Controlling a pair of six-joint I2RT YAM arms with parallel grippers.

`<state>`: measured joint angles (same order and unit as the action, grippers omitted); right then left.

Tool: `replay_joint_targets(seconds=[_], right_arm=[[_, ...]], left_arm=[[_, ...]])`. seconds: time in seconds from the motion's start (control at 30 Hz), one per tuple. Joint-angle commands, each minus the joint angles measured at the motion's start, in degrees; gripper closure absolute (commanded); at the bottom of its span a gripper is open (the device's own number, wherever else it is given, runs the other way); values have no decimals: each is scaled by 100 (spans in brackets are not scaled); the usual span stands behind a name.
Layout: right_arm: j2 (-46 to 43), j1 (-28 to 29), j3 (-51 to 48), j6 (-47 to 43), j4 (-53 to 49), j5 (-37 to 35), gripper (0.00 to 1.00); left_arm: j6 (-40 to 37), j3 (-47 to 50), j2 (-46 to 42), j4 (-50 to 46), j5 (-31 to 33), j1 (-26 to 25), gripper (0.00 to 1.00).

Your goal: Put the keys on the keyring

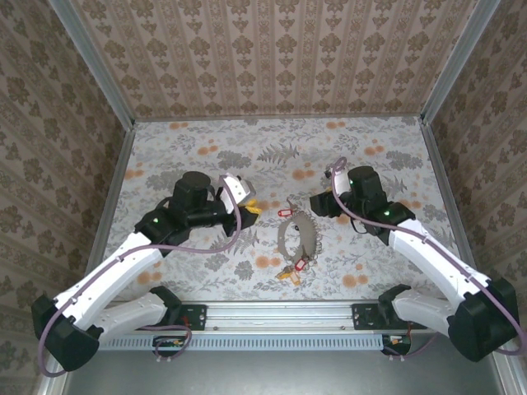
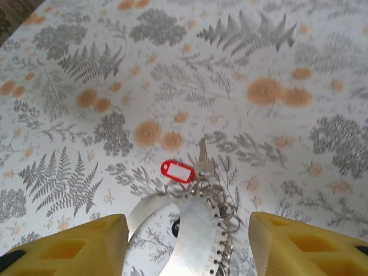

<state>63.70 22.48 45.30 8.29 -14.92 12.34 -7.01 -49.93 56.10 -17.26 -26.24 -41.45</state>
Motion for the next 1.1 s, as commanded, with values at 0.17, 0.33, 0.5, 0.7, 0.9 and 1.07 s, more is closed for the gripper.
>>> replay_joint_targets(seconds=[0.17, 0.33, 0.5, 0.7, 0.9, 1.07], right_arm=[[951, -375, 73, 299, -488, 749, 40], [1938, -425, 470, 133, -871, 820, 41], [2518, -435, 676, 101, -1140, 746, 41], [2856, -424, 821, 139, -1280, 643, 44], [3254, -420, 1073, 92, -1417, 754, 50], [3404, -422, 1135, 1, -1523, 731, 55]], left_arm=[[562, 663, -167, 1365, -534, 102, 68], [730, 948, -166, 2018, -704, 104, 68], [795, 1167, -237, 2406, -713, 118, 68], [930, 1439, -177, 2787, -683, 155, 67], [1086, 1521, -186, 3103, -854, 275, 67], [1114, 1548, -161, 3179, -897, 331, 67]])
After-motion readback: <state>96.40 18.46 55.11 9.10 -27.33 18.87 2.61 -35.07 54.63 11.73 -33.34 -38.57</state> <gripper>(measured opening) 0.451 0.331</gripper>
